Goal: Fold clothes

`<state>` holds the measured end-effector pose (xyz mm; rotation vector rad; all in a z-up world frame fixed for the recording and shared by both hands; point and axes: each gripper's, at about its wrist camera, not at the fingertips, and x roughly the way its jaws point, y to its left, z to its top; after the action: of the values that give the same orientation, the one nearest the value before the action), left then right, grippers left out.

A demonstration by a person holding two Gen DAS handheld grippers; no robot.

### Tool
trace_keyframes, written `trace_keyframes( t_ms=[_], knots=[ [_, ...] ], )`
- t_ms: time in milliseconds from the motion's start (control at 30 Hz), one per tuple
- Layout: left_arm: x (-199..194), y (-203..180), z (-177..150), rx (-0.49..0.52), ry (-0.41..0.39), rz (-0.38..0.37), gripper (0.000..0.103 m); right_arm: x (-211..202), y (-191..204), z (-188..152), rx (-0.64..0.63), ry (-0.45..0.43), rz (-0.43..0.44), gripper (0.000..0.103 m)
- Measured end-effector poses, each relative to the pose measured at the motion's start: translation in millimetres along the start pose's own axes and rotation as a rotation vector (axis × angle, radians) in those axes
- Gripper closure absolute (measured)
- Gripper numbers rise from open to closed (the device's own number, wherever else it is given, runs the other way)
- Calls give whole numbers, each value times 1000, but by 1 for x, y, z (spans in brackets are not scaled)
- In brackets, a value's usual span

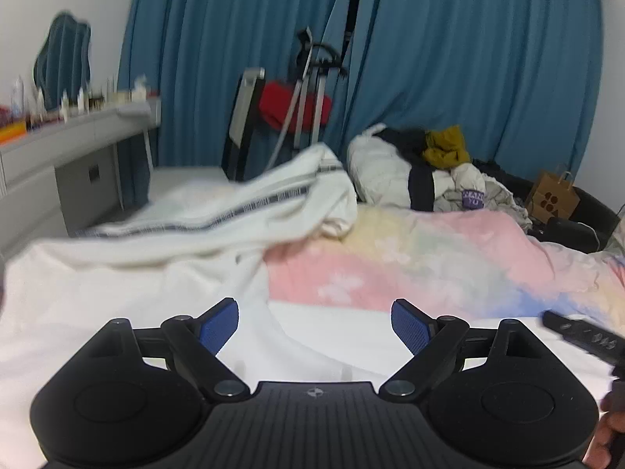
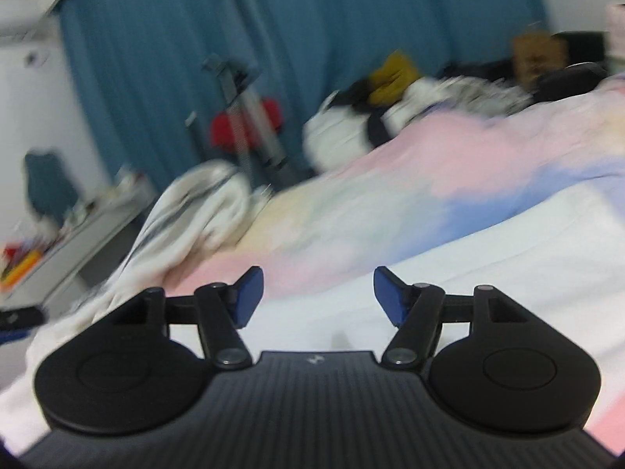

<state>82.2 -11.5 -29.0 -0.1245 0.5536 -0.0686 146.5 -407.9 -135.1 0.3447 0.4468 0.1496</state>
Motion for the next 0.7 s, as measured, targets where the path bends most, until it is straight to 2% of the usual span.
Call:
trace_keyframes(
  t_ms=[133,300,400,533,600,633,667,700],
  knots=[
    [21,10,-11,31,11,-28,16,55,25,11,-27,36,56,37],
    [41,32,-19,16,21,-67,16,163,50,23,-12,96,77,37],
    [58,55,-22,-47,14,-54,16,226,68,33,11,114,93,37],
    [90,80,-22,-139,28,-58,16,287,98,42,39,125,103,37],
    [103,83,-23,-134,31,-40,16,303,108,46,41,125,96,37],
    [108,82,-24,-116,29,-21,16,309,112,48,40,124,90,46],
    [111,82,-25,-103,22,-18,16,316,116,49,38,123,85,68],
    [114,82,-27,-90,15,-17,16,322,120,51,37,122,80,72]
  ],
)
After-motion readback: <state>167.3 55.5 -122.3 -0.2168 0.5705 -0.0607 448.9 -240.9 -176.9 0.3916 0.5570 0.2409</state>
